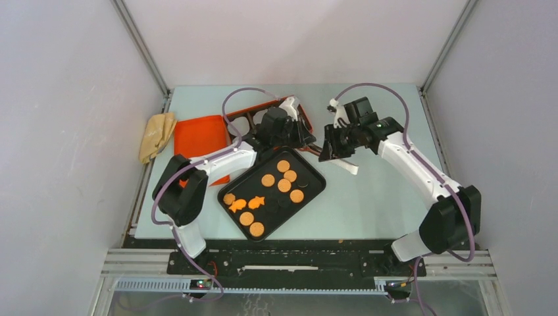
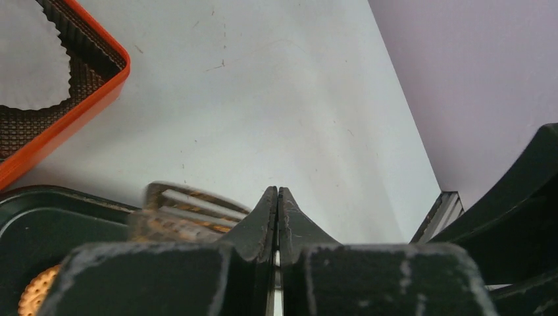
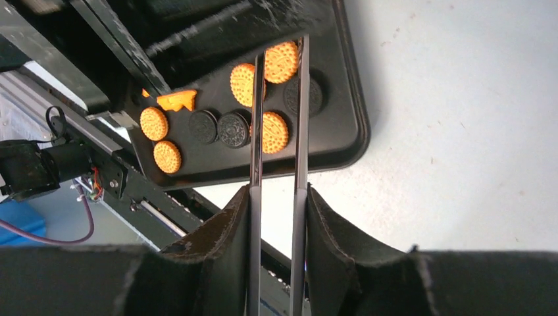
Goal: Pack the cookies
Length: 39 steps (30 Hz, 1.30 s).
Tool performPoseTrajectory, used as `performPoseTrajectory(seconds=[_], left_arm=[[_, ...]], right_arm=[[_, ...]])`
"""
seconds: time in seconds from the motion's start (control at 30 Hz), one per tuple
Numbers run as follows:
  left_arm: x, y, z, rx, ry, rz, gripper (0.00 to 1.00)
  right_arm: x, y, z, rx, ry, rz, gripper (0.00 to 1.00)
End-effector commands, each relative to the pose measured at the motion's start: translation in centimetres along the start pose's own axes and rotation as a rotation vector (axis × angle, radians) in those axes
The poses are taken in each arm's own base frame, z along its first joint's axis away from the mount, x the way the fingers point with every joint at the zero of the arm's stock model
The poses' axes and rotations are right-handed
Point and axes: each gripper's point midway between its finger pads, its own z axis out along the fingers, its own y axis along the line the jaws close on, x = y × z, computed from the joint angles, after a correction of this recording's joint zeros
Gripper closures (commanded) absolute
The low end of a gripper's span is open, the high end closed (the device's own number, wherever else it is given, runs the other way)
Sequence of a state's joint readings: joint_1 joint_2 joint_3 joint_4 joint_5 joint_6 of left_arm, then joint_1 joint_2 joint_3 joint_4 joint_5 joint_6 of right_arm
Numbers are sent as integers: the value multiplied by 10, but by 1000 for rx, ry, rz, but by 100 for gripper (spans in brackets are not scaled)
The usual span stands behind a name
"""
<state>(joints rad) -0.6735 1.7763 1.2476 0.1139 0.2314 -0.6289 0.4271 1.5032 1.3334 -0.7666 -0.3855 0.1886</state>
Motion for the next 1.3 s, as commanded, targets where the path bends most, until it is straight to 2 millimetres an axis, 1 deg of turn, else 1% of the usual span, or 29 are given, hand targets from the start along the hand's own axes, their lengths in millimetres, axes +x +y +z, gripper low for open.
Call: performPoseTrajectory(seconds=[0.0, 0.1, 0.2, 0.23, 0.3, 0.37, 0.43, 0.5, 0.57, 0.67, 0.73, 0.8, 0.87, 0.97, 1.1, 1.17, 1.23, 1.27], left_arm=[[-2, 5, -11, -11, -28, 16, 96], [1, 10, -13, -18, -25, 11, 95], [-5, 10, -19, -37, -29, 23, 96], [-14, 9, -27, -60, -51, 36, 96], [-25, 14, -47, -140, -80, 64, 96], [-38, 19, -74, -223, -126, 104, 96], [-47, 28, -102, -312, -175, 133, 95], [-47, 35, -125, -368, -201, 152, 95], [-42, 40, -142, -393, -218, 153, 94], [-33, 46, -160, -409, -235, 148, 94], [-26, 51, -169, -422, -239, 148, 93], [-23, 53, -176, -429, -245, 150, 93], [-22, 55, -183, -440, -255, 149, 92], [-20, 55, -187, -441, -259, 139, 89], [-16, 54, -187, -427, -253, 118, 86], [-14, 55, -187, -427, -249, 112, 85], [-11, 56, -188, -428, -246, 110, 85], [-11, 57, -189, -430, -250, 108, 85]], right_arm=[[-25, -1, -32, 20, -137, -26, 61], [-21, -2, -30, 25, -117, -28, 61], [-15, -6, -26, 81, -97, -32, 62], [-13, -9, -25, 124, -95, -48, 62], [-9, -14, -24, 224, -98, -101, 62], [-6, -18, -22, 306, -102, -142, 62], [-1, -15, -17, 330, -97, -169, 61], [4, -11, -12, 348, -101, -192, 60], [8, -9, -9, 368, -108, -206, 59], [14, -3, -4, 365, -104, -219, 57], [19, 4, -1, 358, -104, -230, 56], [24, 16, 2, 334, -105, -247, 52], [30, 26, 5, 318, -96, -259, 51], [40, 35, 9, 306, -77, -276, 51], [49, 48, 16, 262, -64, -284, 50], [53, 52, 21, 244, -49, -277, 46], [54, 47, 27, 264, -37, -268, 42], [54, 46, 31, 273, -32, -272, 42]])
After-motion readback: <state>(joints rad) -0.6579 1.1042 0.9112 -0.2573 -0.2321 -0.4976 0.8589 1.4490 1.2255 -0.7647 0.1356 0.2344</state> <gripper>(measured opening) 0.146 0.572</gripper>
